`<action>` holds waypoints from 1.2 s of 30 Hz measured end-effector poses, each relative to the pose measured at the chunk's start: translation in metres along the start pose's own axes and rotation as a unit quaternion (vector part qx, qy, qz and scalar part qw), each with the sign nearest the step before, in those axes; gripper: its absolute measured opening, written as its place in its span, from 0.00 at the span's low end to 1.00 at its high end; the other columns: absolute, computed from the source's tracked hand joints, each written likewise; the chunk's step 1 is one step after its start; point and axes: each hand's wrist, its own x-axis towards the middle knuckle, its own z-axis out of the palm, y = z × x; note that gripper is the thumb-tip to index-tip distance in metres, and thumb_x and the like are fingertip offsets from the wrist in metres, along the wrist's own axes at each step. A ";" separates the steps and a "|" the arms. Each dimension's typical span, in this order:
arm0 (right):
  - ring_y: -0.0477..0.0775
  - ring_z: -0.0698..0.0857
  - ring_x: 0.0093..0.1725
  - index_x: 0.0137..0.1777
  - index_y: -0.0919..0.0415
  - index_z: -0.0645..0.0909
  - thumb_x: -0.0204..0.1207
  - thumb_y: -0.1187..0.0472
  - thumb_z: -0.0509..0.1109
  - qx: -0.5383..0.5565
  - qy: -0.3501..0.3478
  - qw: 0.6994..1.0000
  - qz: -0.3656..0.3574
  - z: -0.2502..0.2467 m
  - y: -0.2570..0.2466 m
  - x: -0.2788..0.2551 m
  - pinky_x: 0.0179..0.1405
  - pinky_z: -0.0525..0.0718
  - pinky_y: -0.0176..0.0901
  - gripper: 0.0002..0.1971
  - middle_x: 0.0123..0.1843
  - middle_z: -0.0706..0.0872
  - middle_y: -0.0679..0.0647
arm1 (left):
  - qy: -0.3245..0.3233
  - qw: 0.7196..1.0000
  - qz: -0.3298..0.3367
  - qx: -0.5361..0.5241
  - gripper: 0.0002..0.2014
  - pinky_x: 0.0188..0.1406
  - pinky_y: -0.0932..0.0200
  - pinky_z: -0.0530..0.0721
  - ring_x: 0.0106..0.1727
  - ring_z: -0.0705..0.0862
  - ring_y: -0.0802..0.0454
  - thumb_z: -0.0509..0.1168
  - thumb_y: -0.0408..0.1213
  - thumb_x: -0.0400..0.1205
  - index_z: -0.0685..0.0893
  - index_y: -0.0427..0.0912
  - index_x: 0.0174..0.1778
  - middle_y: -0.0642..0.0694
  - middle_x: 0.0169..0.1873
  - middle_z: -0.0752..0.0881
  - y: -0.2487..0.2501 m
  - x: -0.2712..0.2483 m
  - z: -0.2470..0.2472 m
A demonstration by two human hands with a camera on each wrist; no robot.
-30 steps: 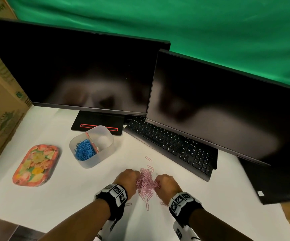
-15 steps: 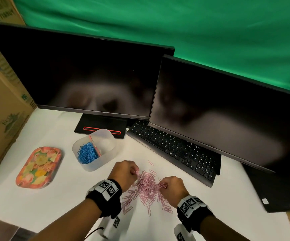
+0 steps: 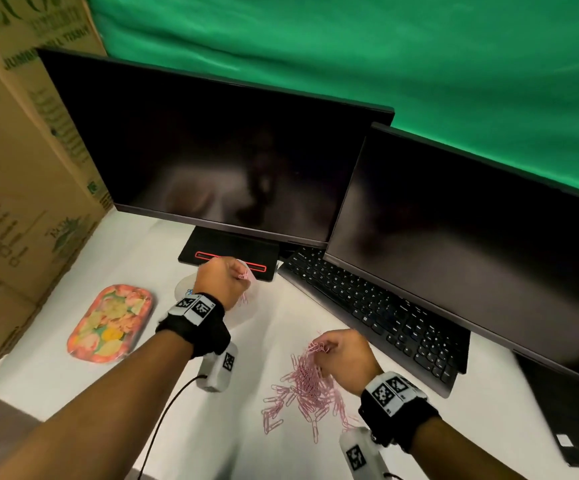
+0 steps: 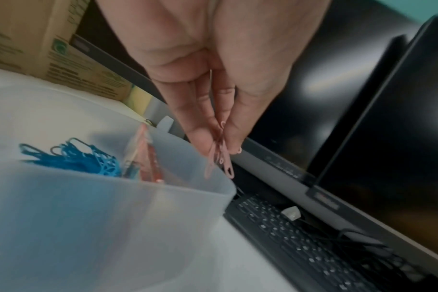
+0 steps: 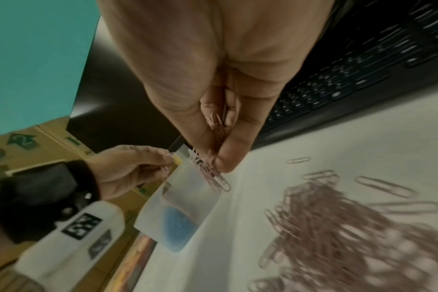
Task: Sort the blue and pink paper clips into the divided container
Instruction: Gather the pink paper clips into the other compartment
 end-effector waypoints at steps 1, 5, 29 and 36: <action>0.48 0.87 0.27 0.43 0.57 0.90 0.70 0.63 0.77 0.009 0.000 1.000 -0.009 0.000 -0.010 0.003 0.31 0.88 0.42 0.03 0.34 0.91 0.53 | -0.002 1.000 -0.009 0.011 0.04 0.50 0.64 0.78 0.44 0.85 0.50 0.75 0.34 0.73 0.87 0.46 0.40 0.48 0.39 0.88 -0.001 0.006 0.000; 0.49 0.89 0.28 0.41 0.56 0.89 0.71 0.63 0.77 0.002 -0.001 0.999 -0.043 0.007 -0.048 0.022 0.30 0.88 0.40 0.01 0.32 0.90 0.53 | -0.038 0.996 -0.021 0.082 0.06 0.46 0.64 0.79 0.45 0.85 0.47 0.74 0.37 0.74 0.87 0.50 0.44 0.46 0.48 0.89 -0.007 0.016 0.004; 0.59 0.89 0.52 0.50 0.61 0.90 0.70 0.62 0.76 -0.239 -0.023 0.967 -0.089 0.071 -0.153 0.131 0.54 0.89 0.50 0.09 0.50 0.91 0.57 | -0.155 0.981 0.082 0.082 0.04 0.36 0.69 0.73 0.37 0.80 0.56 0.66 0.39 0.73 0.79 0.54 0.36 0.56 0.36 0.85 -0.069 -0.081 0.014; 0.56 0.88 0.44 0.41 0.50 0.89 0.72 0.63 0.64 -0.120 0.072 0.986 -0.091 0.026 -0.111 0.104 0.48 0.87 0.42 0.12 0.42 0.91 0.51 | -0.239 0.956 0.074 0.155 0.15 0.51 0.60 0.80 0.50 0.81 0.52 0.67 0.40 0.72 0.82 0.51 0.56 0.54 0.50 0.82 -0.073 -0.080 0.037</action>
